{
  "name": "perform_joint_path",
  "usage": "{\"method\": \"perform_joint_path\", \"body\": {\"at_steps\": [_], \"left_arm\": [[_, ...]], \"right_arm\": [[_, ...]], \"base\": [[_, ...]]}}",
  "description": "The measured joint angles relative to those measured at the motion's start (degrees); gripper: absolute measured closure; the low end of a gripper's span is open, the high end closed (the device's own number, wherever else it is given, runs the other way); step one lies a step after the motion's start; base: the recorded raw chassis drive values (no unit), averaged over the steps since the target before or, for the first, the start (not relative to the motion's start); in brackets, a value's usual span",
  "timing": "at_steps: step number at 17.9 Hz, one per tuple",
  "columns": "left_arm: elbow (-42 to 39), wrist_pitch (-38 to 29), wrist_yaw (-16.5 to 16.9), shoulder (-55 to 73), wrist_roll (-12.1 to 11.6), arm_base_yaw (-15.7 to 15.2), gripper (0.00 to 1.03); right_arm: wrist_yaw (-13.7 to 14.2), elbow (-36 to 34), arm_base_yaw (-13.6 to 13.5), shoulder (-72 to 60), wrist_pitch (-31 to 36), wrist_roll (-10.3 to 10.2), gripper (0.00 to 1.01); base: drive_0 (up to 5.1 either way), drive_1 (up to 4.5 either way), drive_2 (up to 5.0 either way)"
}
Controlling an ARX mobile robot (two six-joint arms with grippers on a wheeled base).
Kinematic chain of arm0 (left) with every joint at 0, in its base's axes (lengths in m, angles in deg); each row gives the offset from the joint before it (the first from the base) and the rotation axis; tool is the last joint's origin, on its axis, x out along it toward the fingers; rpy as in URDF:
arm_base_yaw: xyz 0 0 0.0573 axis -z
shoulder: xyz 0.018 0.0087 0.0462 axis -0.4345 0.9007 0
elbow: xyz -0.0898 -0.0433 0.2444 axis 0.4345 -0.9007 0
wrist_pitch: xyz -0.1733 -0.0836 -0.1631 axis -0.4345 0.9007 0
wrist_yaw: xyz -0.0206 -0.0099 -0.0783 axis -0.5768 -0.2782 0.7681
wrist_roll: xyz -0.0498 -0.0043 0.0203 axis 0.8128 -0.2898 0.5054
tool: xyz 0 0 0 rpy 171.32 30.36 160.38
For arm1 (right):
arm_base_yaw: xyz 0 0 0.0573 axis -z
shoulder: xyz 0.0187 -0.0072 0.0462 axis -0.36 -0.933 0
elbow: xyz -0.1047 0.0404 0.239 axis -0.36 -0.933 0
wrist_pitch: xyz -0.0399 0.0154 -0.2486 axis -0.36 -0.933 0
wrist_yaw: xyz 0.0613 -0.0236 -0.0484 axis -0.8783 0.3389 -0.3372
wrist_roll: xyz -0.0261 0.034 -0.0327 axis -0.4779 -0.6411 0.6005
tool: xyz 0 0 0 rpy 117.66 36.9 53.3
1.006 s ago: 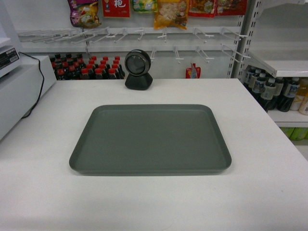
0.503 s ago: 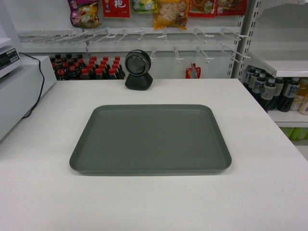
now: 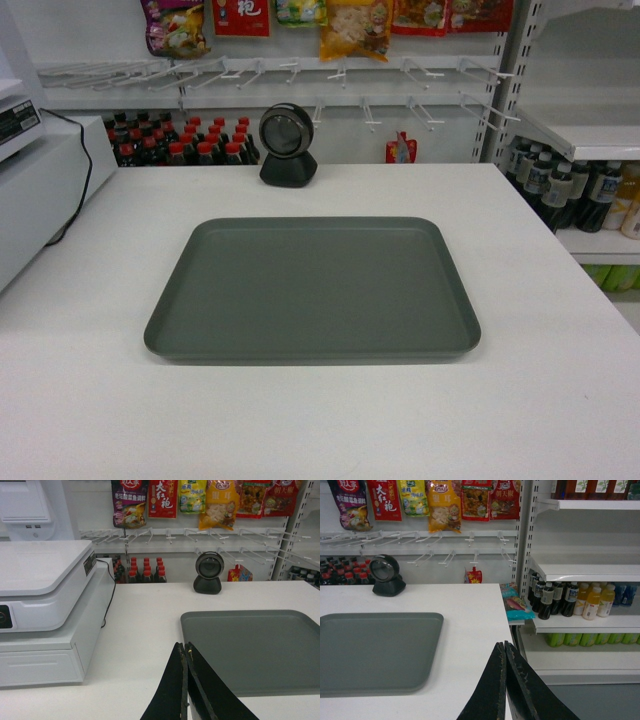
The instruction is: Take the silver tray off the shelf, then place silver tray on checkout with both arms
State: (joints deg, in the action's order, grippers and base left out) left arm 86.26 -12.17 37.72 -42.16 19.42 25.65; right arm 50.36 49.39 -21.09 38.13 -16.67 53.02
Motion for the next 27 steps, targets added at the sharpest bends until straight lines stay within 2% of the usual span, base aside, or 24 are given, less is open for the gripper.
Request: {"method": "perform_joint_path", "body": {"at_steps": [6,18,20,21,22,24,25,27], "left_arm": [[0.0,8.8,0.0,-9.1,0.0,0.0,1.02],[0.0,12.2,0.0,-12.5,0.0,0.0,1.02],[0.0,16.8,0.0,-16.5,0.0,0.0,1.02],[0.3,25.4,0.0,-25.1,0.0,0.0,1.02],[0.0,25.7,0.2,-25.1,0.0,0.0,0.89],[0.0,25.7,0.2,-25.1,0.0,0.0,0.21],[0.0,25.7,0.2,-25.1,0.0,0.0,0.06],[0.0,25.7,0.2,-25.1,0.0,0.0,0.05]], "right_arm": [[0.0,0.0,0.0,9.5,-9.2,0.0,0.99],[0.0,0.0,0.0,12.9,-12.5,0.0,0.99],[0.0,0.0,0.0,16.9,-16.7,0.0,0.99],[-0.2,0.1,0.0,26.5,-25.8,0.0,0.99],[-0.1,0.0,0.0,26.5,-26.6,0.0,0.88],[-0.1,0.0,0.0,26.5,-26.8,0.0,0.18],[-0.1,0.0,0.0,26.5,-26.8,0.0,0.04],[-0.1,0.0,0.0,26.5,-26.8,0.0,0.03]], "base": [[0.0,0.00,0.0],[0.0,0.00,0.0],[0.0,0.00,0.0],[0.0,0.00,0.0],[0.0,0.00,0.0],[0.0,0.00,0.0],[0.0,0.00,0.0],[0.0,0.00,0.0]]}}
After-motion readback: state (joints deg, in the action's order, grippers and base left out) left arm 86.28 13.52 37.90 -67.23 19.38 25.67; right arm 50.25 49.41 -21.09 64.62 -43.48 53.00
